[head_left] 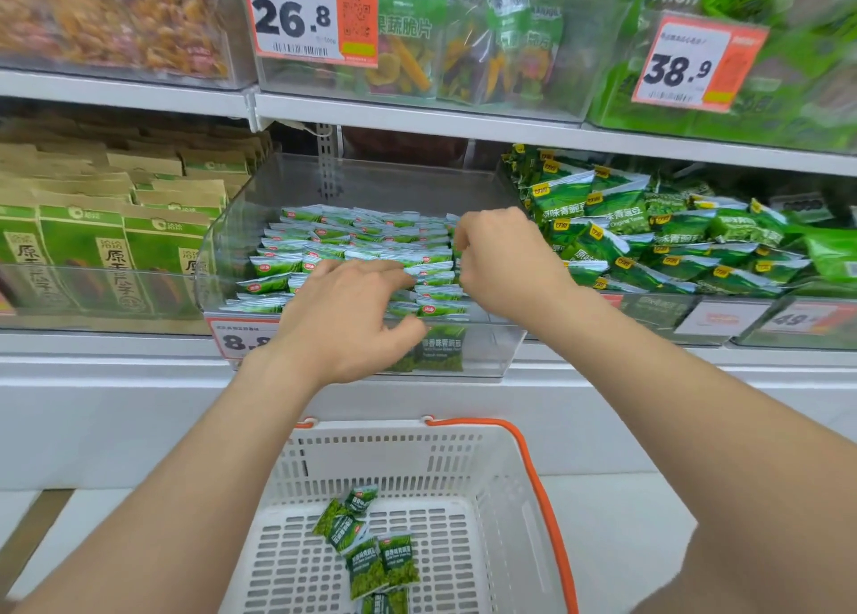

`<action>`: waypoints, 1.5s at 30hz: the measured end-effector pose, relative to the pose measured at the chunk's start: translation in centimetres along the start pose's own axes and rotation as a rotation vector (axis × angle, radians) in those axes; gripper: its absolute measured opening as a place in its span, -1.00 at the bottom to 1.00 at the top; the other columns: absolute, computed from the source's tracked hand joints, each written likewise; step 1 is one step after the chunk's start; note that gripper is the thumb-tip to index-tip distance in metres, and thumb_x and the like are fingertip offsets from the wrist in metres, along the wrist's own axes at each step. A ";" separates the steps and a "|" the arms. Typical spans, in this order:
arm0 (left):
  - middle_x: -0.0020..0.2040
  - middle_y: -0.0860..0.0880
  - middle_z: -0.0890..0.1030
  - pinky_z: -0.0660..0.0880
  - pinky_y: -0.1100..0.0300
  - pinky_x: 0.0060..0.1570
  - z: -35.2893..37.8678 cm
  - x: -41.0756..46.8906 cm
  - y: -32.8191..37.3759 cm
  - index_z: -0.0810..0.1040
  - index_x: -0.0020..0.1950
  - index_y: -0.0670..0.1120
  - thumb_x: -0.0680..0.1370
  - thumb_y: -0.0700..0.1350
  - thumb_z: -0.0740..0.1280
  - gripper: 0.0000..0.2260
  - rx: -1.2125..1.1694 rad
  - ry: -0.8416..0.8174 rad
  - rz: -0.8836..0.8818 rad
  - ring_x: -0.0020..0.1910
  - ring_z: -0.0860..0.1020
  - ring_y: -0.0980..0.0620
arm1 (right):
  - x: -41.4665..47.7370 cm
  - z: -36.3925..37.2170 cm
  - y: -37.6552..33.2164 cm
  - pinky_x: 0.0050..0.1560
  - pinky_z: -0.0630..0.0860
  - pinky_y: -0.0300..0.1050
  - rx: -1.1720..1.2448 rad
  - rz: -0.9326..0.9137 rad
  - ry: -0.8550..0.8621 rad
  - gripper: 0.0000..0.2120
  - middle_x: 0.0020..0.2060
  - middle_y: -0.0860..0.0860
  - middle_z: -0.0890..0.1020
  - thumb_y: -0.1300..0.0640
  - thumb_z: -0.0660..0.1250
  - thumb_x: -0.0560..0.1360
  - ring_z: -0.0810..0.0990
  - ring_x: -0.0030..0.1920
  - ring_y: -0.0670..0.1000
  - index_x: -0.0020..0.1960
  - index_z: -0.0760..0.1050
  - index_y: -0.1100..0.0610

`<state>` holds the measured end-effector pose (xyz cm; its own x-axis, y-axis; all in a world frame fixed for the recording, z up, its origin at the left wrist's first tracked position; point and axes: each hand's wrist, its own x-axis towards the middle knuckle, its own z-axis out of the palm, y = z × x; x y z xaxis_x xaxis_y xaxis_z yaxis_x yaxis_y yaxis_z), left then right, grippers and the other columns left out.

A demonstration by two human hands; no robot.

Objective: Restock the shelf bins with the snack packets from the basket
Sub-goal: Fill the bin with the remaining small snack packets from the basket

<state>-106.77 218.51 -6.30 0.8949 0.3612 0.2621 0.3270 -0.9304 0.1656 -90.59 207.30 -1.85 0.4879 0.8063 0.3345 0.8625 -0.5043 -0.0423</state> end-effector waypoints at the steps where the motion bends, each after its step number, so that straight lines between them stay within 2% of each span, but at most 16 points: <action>1: 0.48 0.07 0.52 0.27 -0.03 0.39 0.1 -0.2 0.0 0.58 0.42 0.05 0.43 0.29 0.09 -0.34 -0.012 0.068 0.019 0.44 0.46 -0.03 | -1.3 -0.7 -0.4 -0.15 0.61 0.08 0.039 -0.038 0.016 -0.76 -0.19 0.14 0.66 0.15 0.16 0.41 0.61 -0.14 0.28 -0.11 0.60 0.11; 3: 0.35 0.04 0.60 0.34 -0.05 0.31 0.7 -0.8 0.3 0.64 0.30 -0.01 0.43 0.20 0.26 -0.47 -0.010 0.282 0.107 0.33 0.50 -0.09 | -3.8 -2.0 -1.0 -0.14 0.63 0.07 0.117 -0.106 -0.041 -0.73 -0.31 0.08 0.65 0.06 0.12 0.35 0.61 -0.21 0.22 -0.23 0.60 0.09; 6: 0.03 -0.05 0.62 0.39 -0.07 -0.03 2.5 -2.1 1.8 0.65 0.02 -0.12 0.44 -0.05 0.42 -0.79 -0.055 0.639 0.234 0.02 0.51 -0.17 | -7.3 -2.5 -1.5 -0.19 0.62 0.06 0.072 -0.178 -0.345 -0.82 -0.41 0.06 0.50 0.10 0.20 0.39 0.55 -0.24 0.22 -0.36 0.43 0.10; 8: -0.17 -0.06 0.54 0.33 -0.05 -0.17 4.6 -3.2 2.9 0.58 -0.15 -0.14 0.48 -0.13 0.41 -0.91 -0.101 0.721 0.266 -0.16 0.44 -0.15 | -9.3 -1.3 -1.5 -0.16 0.60 0.03 -0.019 -0.227 -0.576 -0.80 -0.36 0.03 0.44 0.13 0.23 0.48 0.56 -0.16 0.22 -0.33 0.39 0.08; 10: -0.27 0.01 0.46 0.32 0.00 -0.20 7.9 -4.3 3.4 0.53 -0.20 -0.10 0.50 -0.11 0.39 -0.89 -0.150 0.599 0.257 -0.23 0.43 -0.11 | -11.2 0.5 -1.3 -0.09 0.61 0.04 -0.072 -0.275 -0.800 -0.82 -0.27 0.05 0.52 0.14 0.24 0.55 0.58 -0.07 0.19 -0.20 0.53 0.08; 13: -0.28 0.11 0.53 0.42 0.08 -0.24 13.7 -6.5 3.0 0.52 -0.18 0.05 0.50 0.05 0.34 -0.89 -0.189 0.119 0.131 -0.22 0.55 -0.05 | -13.4 2.8 -1.5 -0.21 0.52 -0.04 -0.171 -0.330 -0.989 -0.79 -0.19 0.03 0.54 0.20 0.23 0.60 0.56 -0.17 0.11 -0.21 0.42 0.04; 16: -0.26 0.10 0.58 0.51 0.11 -0.24 19.4 -9.3 2.6 0.51 -0.17 0.09 0.51 0.13 0.23 -0.83 -0.132 -0.308 0.020 -0.22 0.57 -0.02 | -14.8 5.1 -2.4 -0.38 0.34 -0.12 -0.258 -0.388 -1.020 -0.75 -0.19 -0.01 0.49 0.25 0.21 0.60 0.45 -0.31 -0.02 -0.22 0.33 0.03; 20: -0.34 0.03 0.47 0.53 0.07 -0.28 26.4 -13.5 1.5 0.41 -0.25 0.02 0.60 0.00 0.16 -0.76 -0.070 -0.608 -0.003 -0.35 0.43 -0.03 | -15.2 6.9 -3.4 -0.37 0.34 -0.09 -0.268 -0.447 -0.978 -0.90 -0.12 0.02 0.44 0.26 0.21 0.62 0.49 -0.25 0.01 -0.01 0.36 0.08; 23: 0.14 -0.12 0.55 0.50 0.03 -0.25 30.9 -16.3 0.4 0.53 0.21 -0.05 0.65 -0.15 0.18 -0.81 0.013 -0.832 -0.073 -0.20 0.53 -0.09 | -15.0 7.2 -3.7 -0.39 0.30 -0.11 -0.241 -0.451 -0.977 -0.84 -0.17 -0.01 0.35 0.25 0.21 0.64 0.44 -0.28 -0.02 -0.05 0.30 0.06; 25: 0.60 -0.18 0.19 0.52 0.03 -0.31 33.3 -17.7 -0.3 0.21 0.62 0.03 0.63 -0.26 0.24 -0.43 0.037 -0.919 -0.152 -0.21 0.57 -0.11 | -14.7 7.5 -3.8 -0.41 0.28 -0.12 -0.236 -0.447 -0.974 -0.78 -0.17 -0.01 0.36 0.24 0.22 0.64 0.43 -0.29 -0.03 -0.13 0.27 0.06; 28: 0.70 -0.12 -0.16 0.52 0.03 -0.31 35.3 -18.3 -1.1 -0.10 0.71 0.10 0.61 -0.36 0.29 -0.16 0.003 -0.938 -0.222 -0.20 0.57 -0.11 | -14.3 7.7 -4.0 -0.42 0.29 -0.11 -0.235 -0.454 -0.981 -0.86 -0.14 0.02 0.40 0.26 0.22 0.64 0.43 -0.31 -0.01 -0.07 0.36 0.07; 30: 0.69 -0.14 -0.05 0.56 -0.01 -0.21 36.1 -18.2 -1.7 0.03 0.70 0.03 0.60 -0.37 0.32 -0.22 -0.020 -0.893 -0.259 -0.05 0.59 -0.16 | -14.0 7.8 -4.3 -0.42 0.27 -0.12 -0.237 -0.465 -0.986 -0.90 -0.15 0.02 0.42 0.28 0.22 0.63 0.43 -0.33 -0.01 0.01 0.41 0.10; 33: 0.51 -0.17 0.23 0.57 -0.03 -0.17 36.5 -18.2 -2.3 0.26 0.51 -0.07 0.55 -0.34 0.42 -0.40 -0.064 -0.816 -0.276 -0.12 0.55 -0.11 | -13.6 8.1 -4.5 -0.41 0.27 -0.12 -0.240 -0.478 -1.002 -0.90 -0.16 0.02 0.40 0.28 0.21 0.63 0.41 -0.32 -0.02 0.03 0.42 0.10; 38: 0.28 -0.08 0.35 0.41 0.05 -0.31 35.3 -18.2 -2.3 0.27 0.27 0.00 0.43 -0.31 0.52 -0.41 -0.185 -0.800 -0.340 -0.14 0.52 -0.09 | -13.0 8.1 -4.7 -0.38 0.29 -0.10 -0.258 -0.459 -1.014 -0.79 -0.20 0.00 0.31 0.27 0.19 0.65 0.42 -0.30 -0.01 -0.14 0.32 0.08; 43: 0.26 -0.01 0.51 0.58 -0.02 -0.02 31.1 -15.6 -1.1 0.37 0.42 0.03 0.43 -0.12 0.59 -0.36 -0.513 -0.636 -0.378 0.03 0.59 -0.05 | -12.1 7.0 -4.8 -0.42 0.27 -0.10 -0.284 -0.428 -0.992 -0.93 -0.15 0.02 0.38 0.23 0.18 0.66 0.40 -0.34 0.00 0.05 0.42 0.11; 45: 0.19 0.05 0.55 0.51 0.18 -0.04 28.4 -13.7 0.0 0.45 0.40 0.02 0.42 -0.07 0.63 -0.39 -0.600 -0.558 -0.326 -0.05 0.55 0.05 | -11.7 6.2 -4.8 -0.43 0.27 -0.13 -0.274 -0.418 -0.972 -0.92 -0.15 0.02 0.45 0.18 0.19 0.67 0.38 -0.36 -0.01 0.04 0.44 0.12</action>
<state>-110.42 211.72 -36.93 0.8539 0.3739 -0.3620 0.5178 -0.5398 0.6637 -99.61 202.24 -11.37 0.1654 0.7688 -0.6178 0.9842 -0.0887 0.1531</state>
